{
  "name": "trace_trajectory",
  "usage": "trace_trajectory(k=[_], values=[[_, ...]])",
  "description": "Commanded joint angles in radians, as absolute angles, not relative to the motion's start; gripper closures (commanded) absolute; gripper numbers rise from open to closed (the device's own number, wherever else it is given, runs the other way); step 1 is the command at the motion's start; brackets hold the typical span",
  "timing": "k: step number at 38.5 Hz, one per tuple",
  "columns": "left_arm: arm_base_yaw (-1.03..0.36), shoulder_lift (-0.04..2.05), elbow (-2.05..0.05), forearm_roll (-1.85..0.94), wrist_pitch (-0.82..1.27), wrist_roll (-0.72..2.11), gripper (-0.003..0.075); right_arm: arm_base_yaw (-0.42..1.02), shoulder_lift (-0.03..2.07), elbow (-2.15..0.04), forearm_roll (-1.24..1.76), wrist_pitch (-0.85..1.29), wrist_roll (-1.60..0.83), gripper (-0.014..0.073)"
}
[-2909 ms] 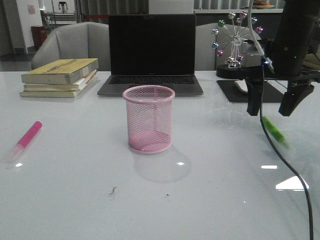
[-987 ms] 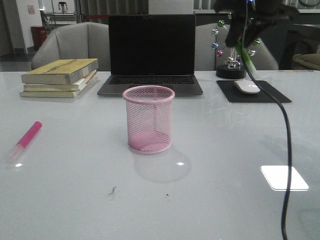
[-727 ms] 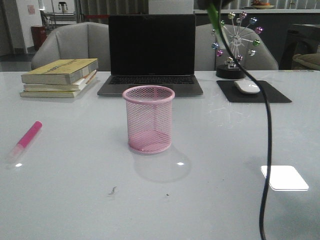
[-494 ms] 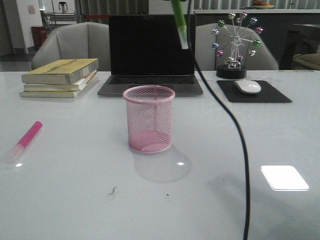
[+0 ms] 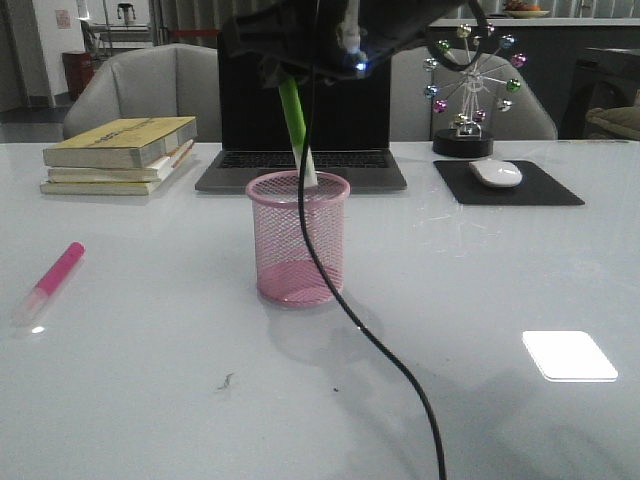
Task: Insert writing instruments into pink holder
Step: 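Lower the green marker into the pink holder and open the right gripper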
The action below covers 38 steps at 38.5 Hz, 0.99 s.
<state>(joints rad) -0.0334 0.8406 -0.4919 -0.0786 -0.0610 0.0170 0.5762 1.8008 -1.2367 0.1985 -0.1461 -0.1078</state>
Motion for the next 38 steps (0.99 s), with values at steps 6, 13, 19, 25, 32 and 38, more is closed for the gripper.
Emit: trace_trajectory(k=[6,13,19,25,32,38], values=[[-0.039,0.835,-0.53,-0.075,-0.151,0.007,0.0241,0.573,1.798,-1.262,0.183,-0.227,-0.118,0.0536],[-0.039,0.835,-0.53,-0.075,-0.151,0.007,0.0241,0.573,1.809,-1.262,0.183,-0.2,-0.117,0.0529],[-0.039,0.835,-0.53,-0.075,-0.151,0.007,0.0241,0.573,1.801,-1.262,0.183,-0.168,-0.117,0.0375],[-0.039,0.835,-0.53,-0.075,-0.151,0.007,0.0241,0.573,1.781,-1.262,0.183,-0.166,-0.117,0.0176],[-0.039,0.835,-0.53,-0.075,-0.151,0.007,0.0241,0.572,1.736,-1.262,0.182,-0.152,-0.128,0.0159],[-0.039,0.835,-0.53,-0.075,-0.151,0.007,0.0241,0.548,1.662,-1.262,0.164,-0.06,-0.213,0.0159]])
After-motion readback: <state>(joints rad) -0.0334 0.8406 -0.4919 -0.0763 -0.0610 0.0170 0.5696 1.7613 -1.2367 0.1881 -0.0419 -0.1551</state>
